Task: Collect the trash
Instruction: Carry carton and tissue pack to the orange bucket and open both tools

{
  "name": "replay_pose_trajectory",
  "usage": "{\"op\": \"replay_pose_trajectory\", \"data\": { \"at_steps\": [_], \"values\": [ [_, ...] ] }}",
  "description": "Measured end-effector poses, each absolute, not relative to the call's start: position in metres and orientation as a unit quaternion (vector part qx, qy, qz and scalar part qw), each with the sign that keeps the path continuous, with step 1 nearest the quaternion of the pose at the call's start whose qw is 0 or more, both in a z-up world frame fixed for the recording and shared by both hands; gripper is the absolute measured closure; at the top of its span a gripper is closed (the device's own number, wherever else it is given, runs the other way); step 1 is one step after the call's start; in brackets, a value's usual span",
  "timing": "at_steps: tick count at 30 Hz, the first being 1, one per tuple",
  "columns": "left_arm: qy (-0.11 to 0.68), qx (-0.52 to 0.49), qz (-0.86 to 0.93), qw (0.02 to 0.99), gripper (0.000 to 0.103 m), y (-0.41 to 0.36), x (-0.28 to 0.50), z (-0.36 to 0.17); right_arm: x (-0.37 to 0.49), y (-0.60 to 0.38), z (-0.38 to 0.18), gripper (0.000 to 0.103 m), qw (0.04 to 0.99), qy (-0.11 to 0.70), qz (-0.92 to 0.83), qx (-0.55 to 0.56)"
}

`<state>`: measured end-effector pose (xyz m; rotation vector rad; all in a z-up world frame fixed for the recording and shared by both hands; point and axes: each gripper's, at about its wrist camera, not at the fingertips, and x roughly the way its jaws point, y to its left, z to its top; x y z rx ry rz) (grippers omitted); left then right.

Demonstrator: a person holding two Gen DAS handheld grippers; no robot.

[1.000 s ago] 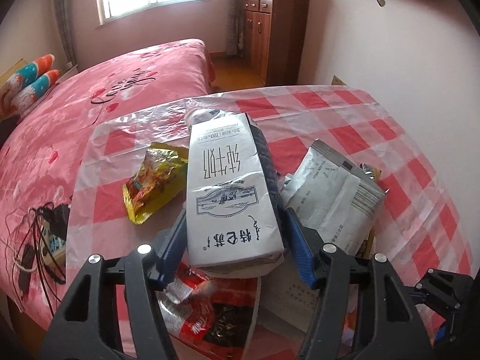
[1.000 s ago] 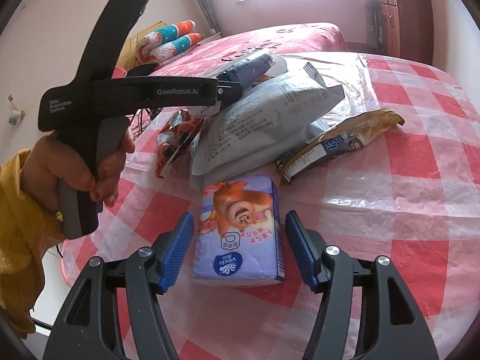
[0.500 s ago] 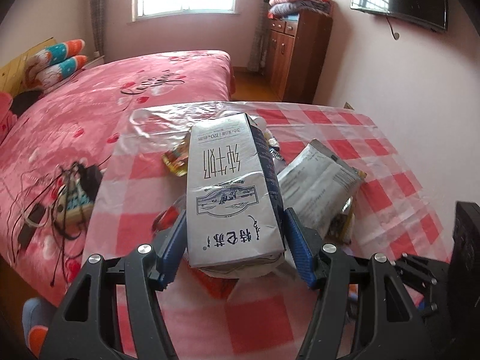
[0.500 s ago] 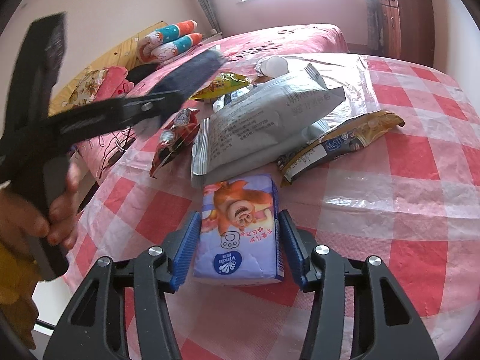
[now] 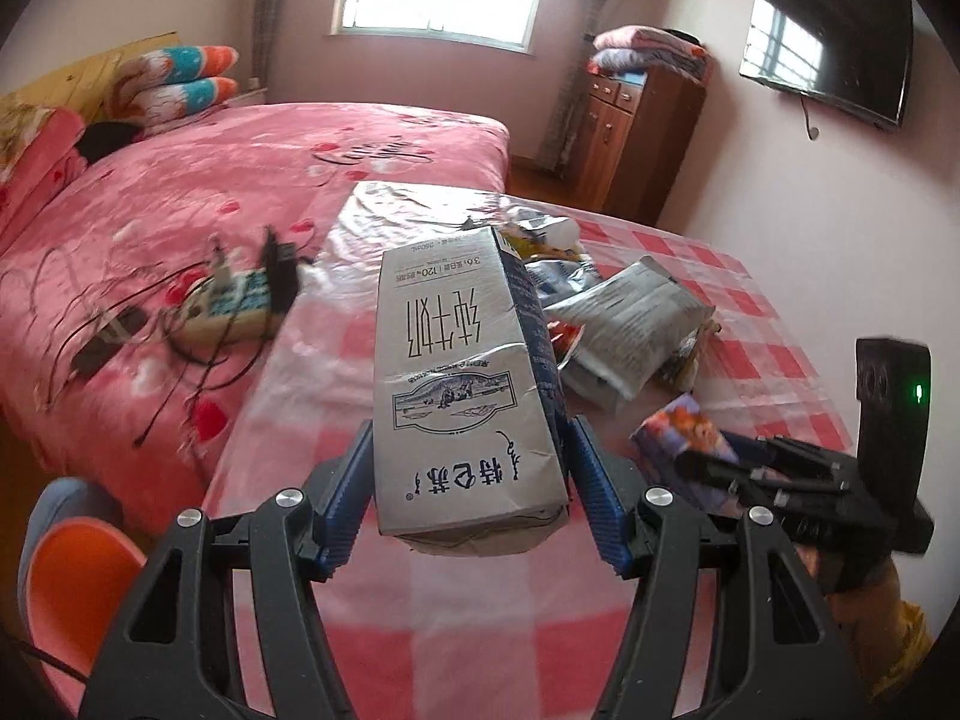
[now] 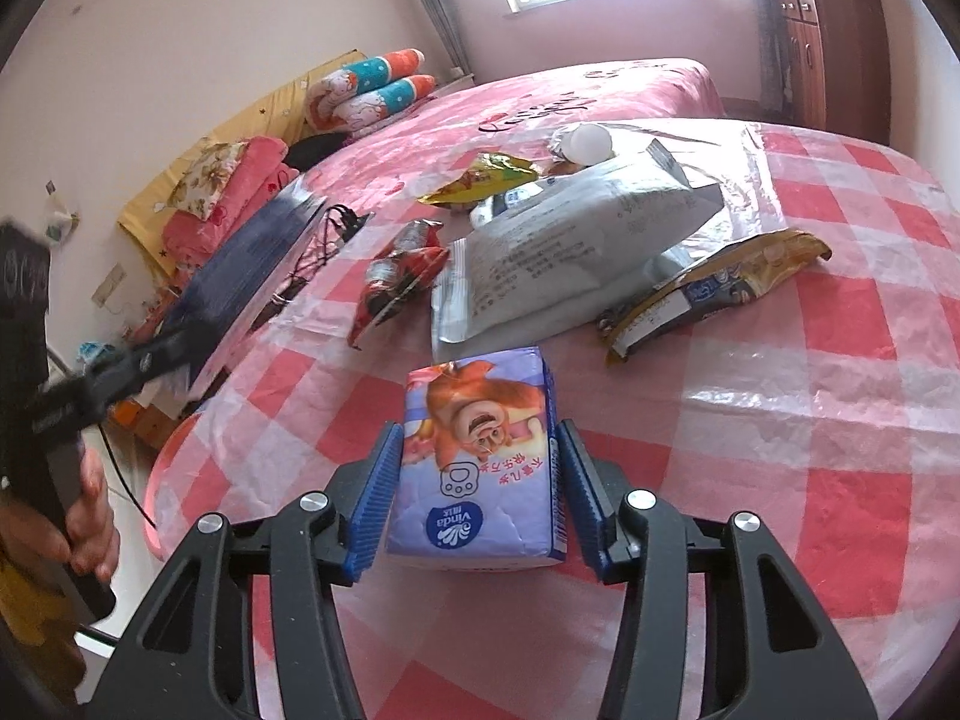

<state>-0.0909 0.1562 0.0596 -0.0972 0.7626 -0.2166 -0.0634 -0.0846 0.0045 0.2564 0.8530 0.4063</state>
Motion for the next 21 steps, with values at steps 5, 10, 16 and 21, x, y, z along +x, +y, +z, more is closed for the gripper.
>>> {"op": "replay_pose_trajectory", "data": {
  "at_steps": [5, 10, 16, 21],
  "values": [
    [0.370, -0.050, -0.081, 0.924, 0.039, 0.183, -0.120, 0.055, -0.067, -0.076, 0.009, 0.050, 0.874, 0.413, 0.209, 0.149],
    [0.368, -0.065, -0.050, 0.926, 0.039, 0.219, -0.143, 0.053, -0.073, -0.050, 0.020, 0.050, 0.870, 0.411, 0.227, 0.148],
    [0.357, -0.101, -0.006, 0.929, 0.039, 0.271, -0.175, 0.053, -0.079, -0.001, 0.027, 0.050, 0.850, 0.424, 0.274, 0.152],
    [0.349, -0.139, 0.049, 0.925, 0.039, 0.321, -0.200, 0.048, -0.078, 0.051, 0.031, 0.050, 0.818, 0.446, 0.330, 0.152]
  ]
}}
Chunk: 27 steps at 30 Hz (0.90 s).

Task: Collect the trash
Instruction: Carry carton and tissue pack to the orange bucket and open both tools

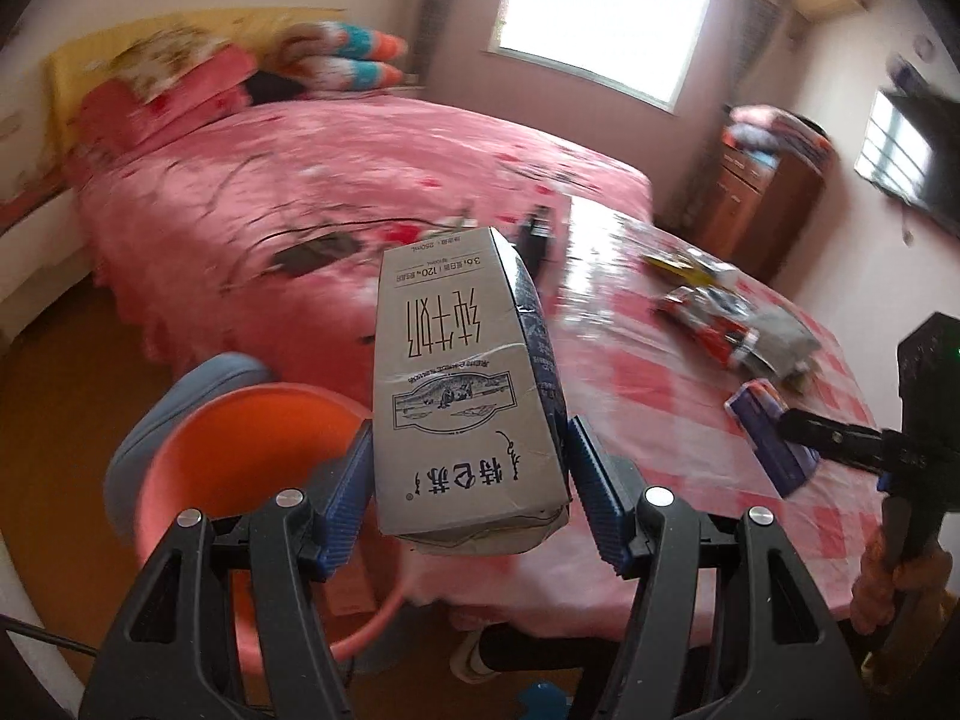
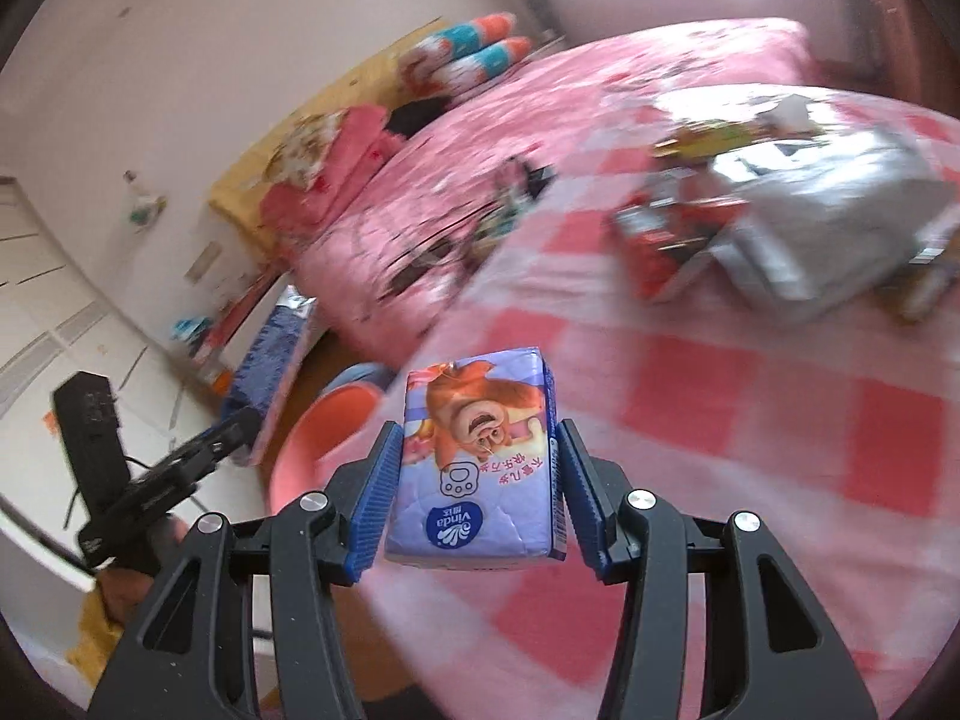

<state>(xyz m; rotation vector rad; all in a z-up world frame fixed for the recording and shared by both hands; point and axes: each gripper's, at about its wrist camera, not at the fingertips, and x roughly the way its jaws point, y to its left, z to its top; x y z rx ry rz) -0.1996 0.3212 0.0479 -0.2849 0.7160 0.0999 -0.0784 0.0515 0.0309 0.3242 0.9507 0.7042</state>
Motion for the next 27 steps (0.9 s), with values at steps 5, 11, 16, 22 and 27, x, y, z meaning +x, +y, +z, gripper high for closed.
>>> {"op": "replay_pose_trajectory", "data": {
  "at_steps": [5, 11, 16, 22, 27],
  "values": [
    [0.347, -0.178, 0.096, 0.916, 0.039, 0.364, -0.217, 0.034, -0.077, 0.114, 0.035, 0.050, 0.783, 0.467, 0.387, 0.139],
    [0.350, -0.217, 0.130, 0.902, 0.039, 0.397, -0.230, 0.014, -0.078, 0.190, 0.037, 0.050, 0.757, 0.479, 0.432, 0.102],
    [0.358, -0.244, 0.152, 0.888, 0.038, 0.414, -0.235, -0.003, -0.075, 0.240, 0.037, 0.046, 0.746, 0.476, 0.457, 0.094],
    [0.365, -0.250, 0.174, 0.880, 0.018, 0.425, -0.237, -0.017, -0.074, 0.254, 0.025, 0.020, 0.747, 0.483, 0.443, 0.107],
    [0.375, -0.264, 0.175, 0.871, 0.016, 0.429, -0.236, -0.026, -0.074, 0.225, 0.026, 0.012, 0.784, 0.466, 0.396, 0.103]
  ]
}}
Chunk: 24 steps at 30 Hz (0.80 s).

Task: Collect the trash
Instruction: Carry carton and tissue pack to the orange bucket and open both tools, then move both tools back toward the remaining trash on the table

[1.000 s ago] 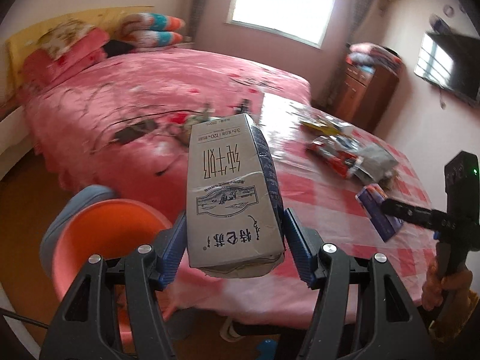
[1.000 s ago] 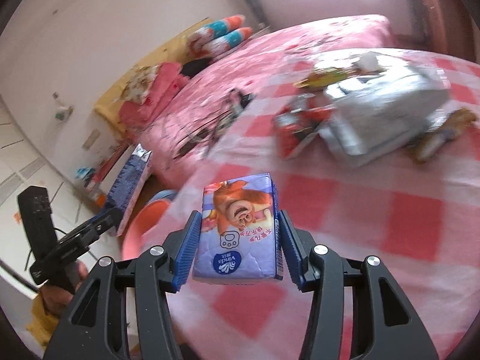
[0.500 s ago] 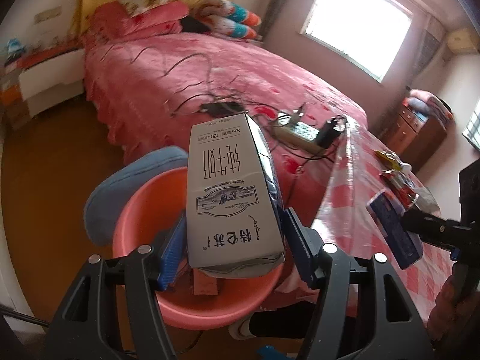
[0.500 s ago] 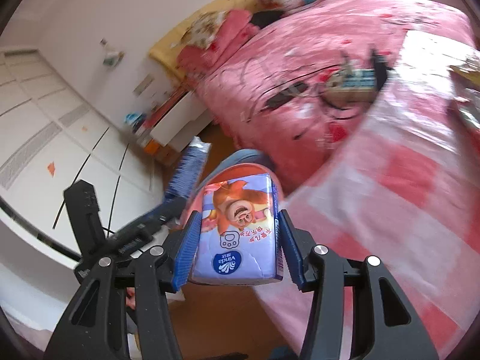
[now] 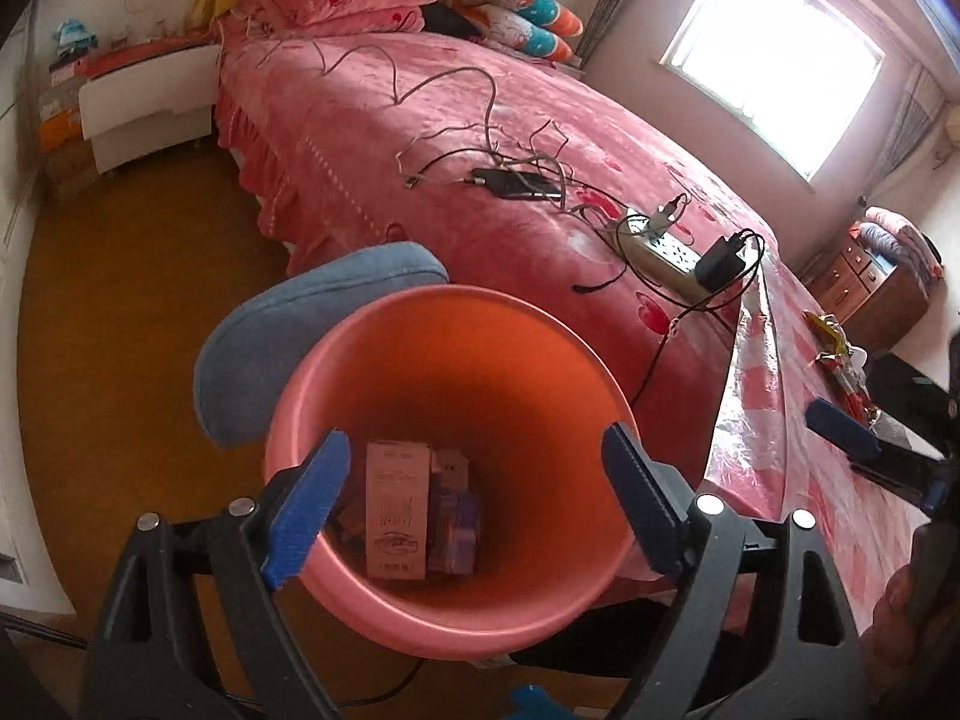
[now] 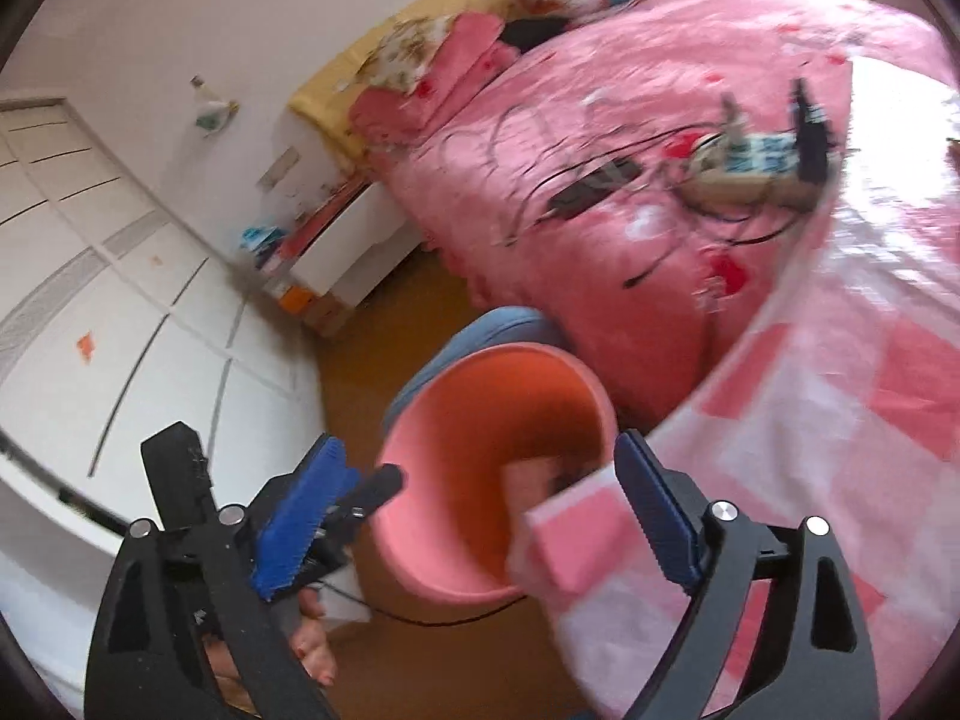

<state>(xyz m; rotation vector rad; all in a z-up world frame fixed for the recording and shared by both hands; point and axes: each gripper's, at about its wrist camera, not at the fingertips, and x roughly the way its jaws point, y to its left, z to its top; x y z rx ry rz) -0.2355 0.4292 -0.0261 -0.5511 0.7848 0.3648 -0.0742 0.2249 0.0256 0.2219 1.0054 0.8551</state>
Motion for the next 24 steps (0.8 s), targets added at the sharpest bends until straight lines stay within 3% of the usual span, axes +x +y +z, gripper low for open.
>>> {"op": "replay_pose_trajectory", "data": {
  "at_steps": [24],
  "values": [
    [0.405, -0.242, 0.108, 0.875, 0.013, 0.361, -0.214, -0.004, -0.104, 0.104, 0.036, 0.007, 0.874, 0.382, 0.294, 0.066]
  ]
}}
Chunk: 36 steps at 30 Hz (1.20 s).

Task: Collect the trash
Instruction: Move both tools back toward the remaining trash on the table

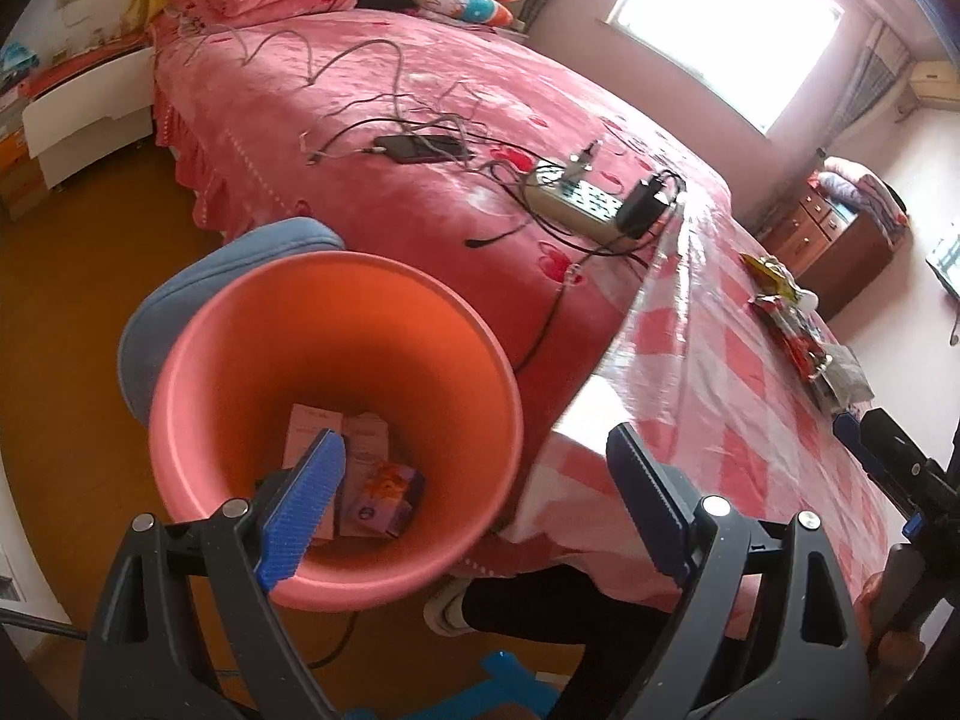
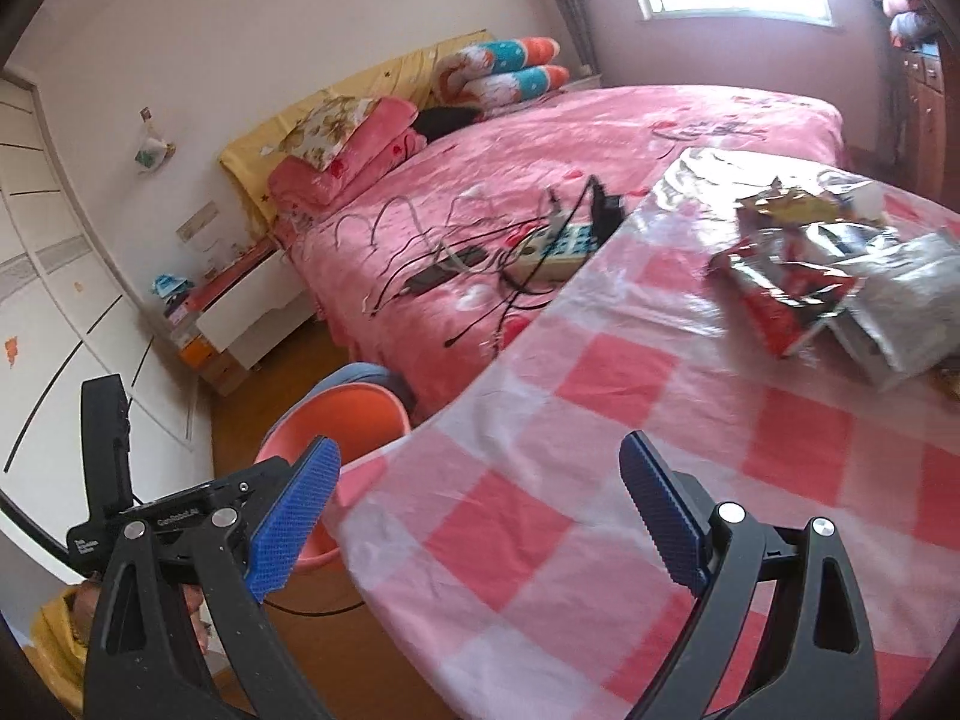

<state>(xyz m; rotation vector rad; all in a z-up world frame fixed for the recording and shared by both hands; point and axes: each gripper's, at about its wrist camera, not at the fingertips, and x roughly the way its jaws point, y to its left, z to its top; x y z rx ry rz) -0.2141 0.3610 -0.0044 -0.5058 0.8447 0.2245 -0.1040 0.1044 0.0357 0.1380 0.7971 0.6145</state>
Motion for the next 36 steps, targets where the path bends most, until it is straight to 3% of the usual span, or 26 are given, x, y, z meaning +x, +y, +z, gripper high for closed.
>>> {"op": "replay_pose_trajectory", "data": {
  "at_steps": [16, 36],
  "values": [
    [0.395, -0.168, 0.088, 0.899, 0.011, 0.286, -0.194, 0.031, -0.105, 0.034, 0.041, 0.007, 0.890, 0.355, 0.267, 0.101],
    [0.360, -0.149, -0.005, 0.921, 0.010, 0.193, -0.130, 0.086, -0.075, -0.083, 0.064, 0.007, 0.893, 0.366, 0.198, 0.170]
  ]
}}
